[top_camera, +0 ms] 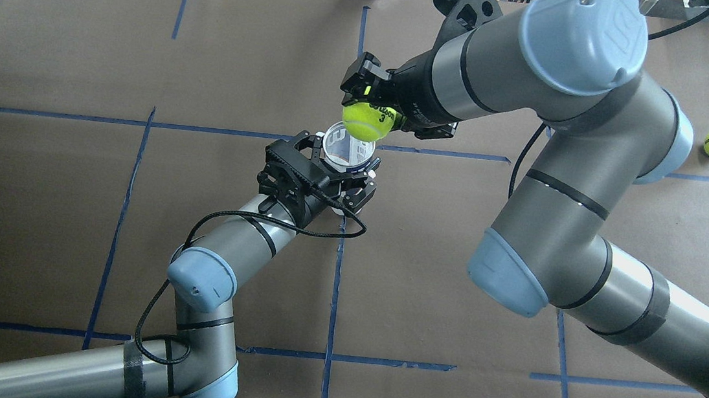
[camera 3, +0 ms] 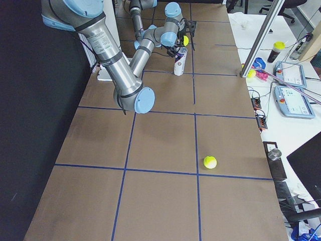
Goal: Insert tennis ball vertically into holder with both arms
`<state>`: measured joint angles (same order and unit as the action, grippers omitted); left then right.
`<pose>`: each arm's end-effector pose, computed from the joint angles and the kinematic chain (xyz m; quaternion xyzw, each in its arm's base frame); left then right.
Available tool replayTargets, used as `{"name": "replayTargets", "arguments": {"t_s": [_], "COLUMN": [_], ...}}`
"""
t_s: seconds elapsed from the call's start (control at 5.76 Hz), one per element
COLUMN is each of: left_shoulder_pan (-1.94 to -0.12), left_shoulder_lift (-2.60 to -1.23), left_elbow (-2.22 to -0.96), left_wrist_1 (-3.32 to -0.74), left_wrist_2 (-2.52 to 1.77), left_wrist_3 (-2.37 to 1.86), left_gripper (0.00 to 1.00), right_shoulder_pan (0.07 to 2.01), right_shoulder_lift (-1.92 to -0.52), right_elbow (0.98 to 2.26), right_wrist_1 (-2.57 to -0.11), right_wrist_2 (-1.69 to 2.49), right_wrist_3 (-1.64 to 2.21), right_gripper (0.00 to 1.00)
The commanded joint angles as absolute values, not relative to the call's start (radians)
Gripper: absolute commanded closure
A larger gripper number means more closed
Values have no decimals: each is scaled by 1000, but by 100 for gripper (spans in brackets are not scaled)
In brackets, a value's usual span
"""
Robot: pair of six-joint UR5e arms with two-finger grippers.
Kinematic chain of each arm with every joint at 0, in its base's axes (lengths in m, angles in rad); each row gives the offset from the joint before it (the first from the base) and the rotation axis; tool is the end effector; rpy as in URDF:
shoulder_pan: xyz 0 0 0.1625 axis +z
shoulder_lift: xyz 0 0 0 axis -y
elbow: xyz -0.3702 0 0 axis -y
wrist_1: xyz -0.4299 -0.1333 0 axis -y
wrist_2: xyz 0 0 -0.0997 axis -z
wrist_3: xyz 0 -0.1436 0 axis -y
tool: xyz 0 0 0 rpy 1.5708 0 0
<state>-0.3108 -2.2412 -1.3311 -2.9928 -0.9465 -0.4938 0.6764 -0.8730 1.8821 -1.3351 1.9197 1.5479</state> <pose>0.6046 -0.4224 0.1449 0.6284 0.4669 -0.0140 0.6220 -0.4359 -0.4579 0.0311 0.0642 -0.5877 0.1610 0.7903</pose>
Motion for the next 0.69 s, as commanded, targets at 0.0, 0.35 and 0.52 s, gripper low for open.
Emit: {"name": "replayTargets", "arguments": {"t_s": [0.0,0.35,0.52], "left_shoulder_pan": [-310,-310,-310], "left_shoulder_lift": [-2240,-2240,-2240], "left_elbow": [-1335,-1336,-1336], "left_wrist_1": [-2993,-2993,-2993], "left_wrist_2": [-946,-946,-946], "left_wrist_3": [-494,-494,-494], "left_gripper": [12,10,10], "right_shoulder_pan": [657,643,640], "right_shoulder_lift": [-841,-833,-834], "right_elbow": [1846,1824,1824], "right_wrist_1": [-1371,-1374,-1371], "right_wrist_2": [1891,1868,1867], "right_wrist_3": [1548,1543,1533], "right_gripper": [80,62,19]}}
